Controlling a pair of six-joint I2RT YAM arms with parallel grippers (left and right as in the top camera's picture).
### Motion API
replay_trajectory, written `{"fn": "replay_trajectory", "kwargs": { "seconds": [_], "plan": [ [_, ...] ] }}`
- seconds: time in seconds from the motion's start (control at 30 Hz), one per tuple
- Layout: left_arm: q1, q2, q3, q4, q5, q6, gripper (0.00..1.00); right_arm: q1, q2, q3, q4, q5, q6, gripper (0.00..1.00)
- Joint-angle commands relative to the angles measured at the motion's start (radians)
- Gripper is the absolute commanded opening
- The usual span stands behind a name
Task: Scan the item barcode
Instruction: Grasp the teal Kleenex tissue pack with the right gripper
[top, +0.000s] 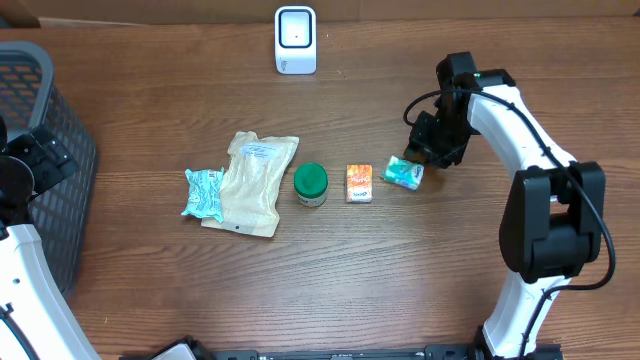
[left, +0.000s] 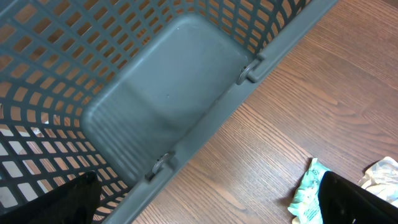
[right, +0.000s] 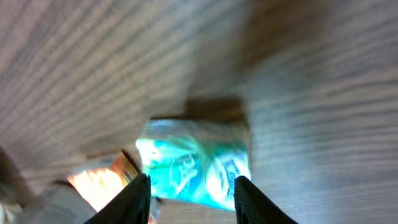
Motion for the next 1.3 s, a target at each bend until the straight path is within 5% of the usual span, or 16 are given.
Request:
{"fn": "replay_trajectory", "kwargs": {
  "seconds": [0.0,0.1,0.27,0.43,0.6,1.27],
  "plan": [
    [0.003,0.003,0.01,0.003,-0.013,0.014,1.0,-0.004,-0.031,0.026,-0.032,-0.043,-0.156,0.45],
    [0.003,0.003,0.01,0.003,-0.013,0.014,1.0,-0.018,-0.032,0.025,-0.041,-0.042,-0.327,0.48],
    [0.003,0.003,0.01,0.003,-0.013,0.014,1.0,-0.059,-0.031,0.023,-0.002,0.003,-0.393,0.46],
    [0.003,0.003,0.01,0.003,-0.013,0.014,1.0,-0.091,-0.031,-0.047,-0.022,0.064,-0.226,0.17],
    [0.004,0.003,0.009,0.003,-0.013,0.014,1.0,-0.083,-0.031,-0.134,-0.021,0.105,-0.129,0.04],
    [0.004,0.003,0.009,0.003,-0.013,0.014,1.0,0.143,-0.035,-0.181,0.109,-0.022,-0.2,0.04]
  ]
}}
